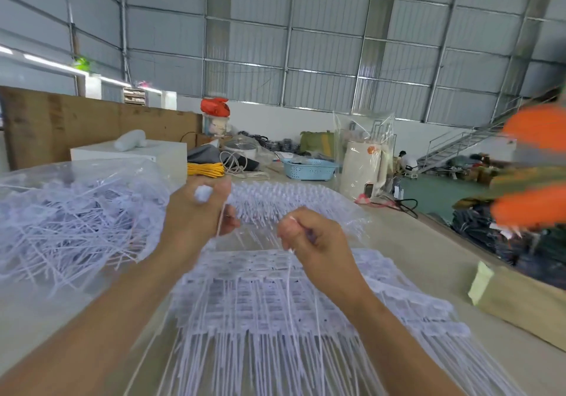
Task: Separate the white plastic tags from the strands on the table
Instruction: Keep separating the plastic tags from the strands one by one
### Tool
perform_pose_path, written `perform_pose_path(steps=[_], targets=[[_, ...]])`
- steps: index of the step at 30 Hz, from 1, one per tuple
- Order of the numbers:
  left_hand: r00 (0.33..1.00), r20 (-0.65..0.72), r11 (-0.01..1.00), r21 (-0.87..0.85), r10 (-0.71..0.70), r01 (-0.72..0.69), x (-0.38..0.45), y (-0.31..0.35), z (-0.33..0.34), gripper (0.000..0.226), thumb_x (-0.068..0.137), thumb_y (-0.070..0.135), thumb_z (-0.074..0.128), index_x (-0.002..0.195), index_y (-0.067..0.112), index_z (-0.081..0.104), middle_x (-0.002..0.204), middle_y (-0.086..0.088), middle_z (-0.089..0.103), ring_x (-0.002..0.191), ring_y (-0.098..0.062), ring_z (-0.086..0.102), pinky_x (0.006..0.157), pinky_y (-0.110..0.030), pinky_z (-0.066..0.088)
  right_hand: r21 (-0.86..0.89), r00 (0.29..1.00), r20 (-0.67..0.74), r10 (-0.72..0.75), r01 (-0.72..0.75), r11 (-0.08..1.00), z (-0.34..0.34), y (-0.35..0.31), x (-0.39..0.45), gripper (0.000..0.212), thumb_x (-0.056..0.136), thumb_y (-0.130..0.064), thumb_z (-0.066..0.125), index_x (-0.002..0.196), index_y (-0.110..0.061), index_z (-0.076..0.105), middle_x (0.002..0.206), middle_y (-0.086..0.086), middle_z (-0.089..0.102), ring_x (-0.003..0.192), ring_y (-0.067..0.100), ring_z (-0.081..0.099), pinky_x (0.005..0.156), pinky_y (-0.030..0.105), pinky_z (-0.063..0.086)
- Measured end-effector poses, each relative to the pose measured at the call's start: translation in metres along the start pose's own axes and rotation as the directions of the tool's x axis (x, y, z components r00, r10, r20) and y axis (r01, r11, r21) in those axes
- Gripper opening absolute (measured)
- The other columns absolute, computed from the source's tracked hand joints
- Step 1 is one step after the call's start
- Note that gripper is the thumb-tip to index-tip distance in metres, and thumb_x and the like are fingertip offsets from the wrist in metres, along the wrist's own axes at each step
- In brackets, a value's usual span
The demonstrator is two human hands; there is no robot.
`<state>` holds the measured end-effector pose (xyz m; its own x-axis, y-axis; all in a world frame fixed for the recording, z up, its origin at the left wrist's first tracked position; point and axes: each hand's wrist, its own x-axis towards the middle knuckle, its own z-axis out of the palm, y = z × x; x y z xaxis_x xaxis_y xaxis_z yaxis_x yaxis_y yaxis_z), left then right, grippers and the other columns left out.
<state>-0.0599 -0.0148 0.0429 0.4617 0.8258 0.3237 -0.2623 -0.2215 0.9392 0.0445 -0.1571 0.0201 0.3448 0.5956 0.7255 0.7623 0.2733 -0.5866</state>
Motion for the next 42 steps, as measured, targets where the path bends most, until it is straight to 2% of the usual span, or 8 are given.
perform_pose_path(steps=[5, 9, 18, 23, 27, 30, 35, 42], targets=[[0.883, 0.441, 0.983, -0.003, -0.163, 0.183, -0.038, -0.022, 0.039, 0.034, 0.094, 0.010, 0.053, 0.064, 0.017, 0.067, 0.059, -0.009, 0.054, 0.041, -0.011, 0.046, 0.038, -0.016, 0.033, -0.005, 0.999, -0.012, 0.044, -0.044, 0.999, 0.010, 0.005, -0.001, 0.026, 0.088, -0.011, 0.062, 0.072, -0.031, 0.064, 0.094, 0.001, 0.046, 0.089, -0.004, 0.048, 0.075, 0.011, 0.040], [0.741, 0.615, 0.889, -0.136, -0.270, 0.437, -0.034, -0.026, 0.038, 0.060, 0.096, 0.051, 0.037, 0.067, 0.014, 0.075, 0.062, -0.008, 0.053, 0.042, -0.011, 0.037, 0.038, -0.018, 0.021, -0.020, 0.998, -0.027, 0.058, -0.059, 0.998, 0.005, 0.015, -0.003, 0.024, 0.087, -0.013, 0.064, 0.074, -0.033, 0.058, 0.098, -0.002, 0.041, 0.082, -0.007, 0.048, 0.068, 0.009, 0.039], [0.607, 0.697, 0.805, -0.071, -0.383, 0.589, -0.030, -0.031, 0.030, 0.039, 0.061, 0.052, 0.073, 0.081, 0.019, 0.068, 0.070, -0.001, 0.043, 0.043, -0.007, 0.030, 0.037, -0.013, 0.018, -0.143, 0.987, 0.103, 0.120, -0.105, 0.984, 0.006, 0.028, -0.007, 0.027, 0.085, -0.029, 0.066, 0.091, -0.033, 0.040, 0.092, -0.011, 0.044, 0.074, 0.003, 0.041, 0.075, 0.023, 0.041], [0.737, 0.539, 0.884, 0.031, -0.408, 0.467, -0.034, -0.035, 0.042, 0.022, 0.094, 0.032, 0.054, 0.086, 0.016, 0.064, 0.056, 0.003, 0.044, 0.039, -0.006, 0.028, 0.033, -0.015, 0.016, -0.217, 0.953, 0.217, 0.210, -0.163, 0.962, 0.001, 0.035, -0.006, 0.028, 0.087, -0.032, 0.064, 0.107, -0.030, 0.044, 0.100, -0.017, 0.051, 0.089, -0.008, 0.049, 0.078, 0.012, 0.039], [0.868, 0.415, 0.955, 0.006, -0.273, 0.298, -0.027, -0.037, 0.036, 0.014, 0.096, 0.014, 0.047, 0.095, 0.010, 0.061, 0.047, 0.002, 0.046, 0.035, -0.009, 0.030, 0.036, -0.013, 0.019, -0.240, 0.904, 0.286, 0.319, -0.255, 0.937, -0.009, 0.035, -0.004, 0.020, 0.092, -0.030, 0.057, 0.099, -0.012, 0.062, 0.082, -0.003, 0.064, 0.070, 0.007, 0.058, 0.069, 0.031, 0.048], [0.872, 0.448, 0.979, 0.044, -0.199, 0.201, -0.028, -0.038, 0.032, 0.015, 0.095, 0.015, 0.055, 0.082, 0.007, 0.056, 0.050, -0.001, 0.045, 0.035, -0.009, 0.032, 0.036, -0.013, 0.022, -0.224, 0.919, 0.283, 0.273, -0.213, 0.951, -0.011, 0.033, -0.005, 0.023, 0.092, -0.020, 0.058, 0.072, -0.011, 0.063, 0.063, -0.002, 0.060, 0.061, 0.011, 0.055, 0.068, 0.029, 0.045], [0.892, 0.427, 0.989, 0.080, -0.144, 0.122, -0.031, -0.037, 0.032, 0.026, 0.092, 0.016, 0.060, 0.069, 0.009, 0.052, 0.046, 0.001, 0.044, 0.032, -0.006, 0.032, 0.035, -0.013, 0.025, -0.141, 0.947, 0.254, 0.197, -0.165, 0.976, -0.008, 0.030, -0.006, 0.016, 0.089, -0.008, 0.061, 0.076, 0.001, 0.067, 0.062, 0.001, 0.061, 0.060, 0.008, 0.055, 0.068, 0.029, 0.047], [0.894, 0.379, 0.970, 0.048, -0.237, 0.237, -0.029, -0.028, 0.033, 0.022, 0.092, 0.017, 0.061, 0.072, 0.008, 0.056, 0.048, -0.003, 0.046, 0.031, -0.007, 0.031, 0.035, -0.011, 0.022, -0.157, 0.983, 0.132, 0.124, -0.103, 0.982, 0.000, 0.028, -0.006, 0.037, 0.085, -0.009, 0.064, 0.067, -0.040, 0.070, 0.063, -0.022, 0.062, 0.066, 0.001, 0.057, 0.070, 0.033, 0.049]])
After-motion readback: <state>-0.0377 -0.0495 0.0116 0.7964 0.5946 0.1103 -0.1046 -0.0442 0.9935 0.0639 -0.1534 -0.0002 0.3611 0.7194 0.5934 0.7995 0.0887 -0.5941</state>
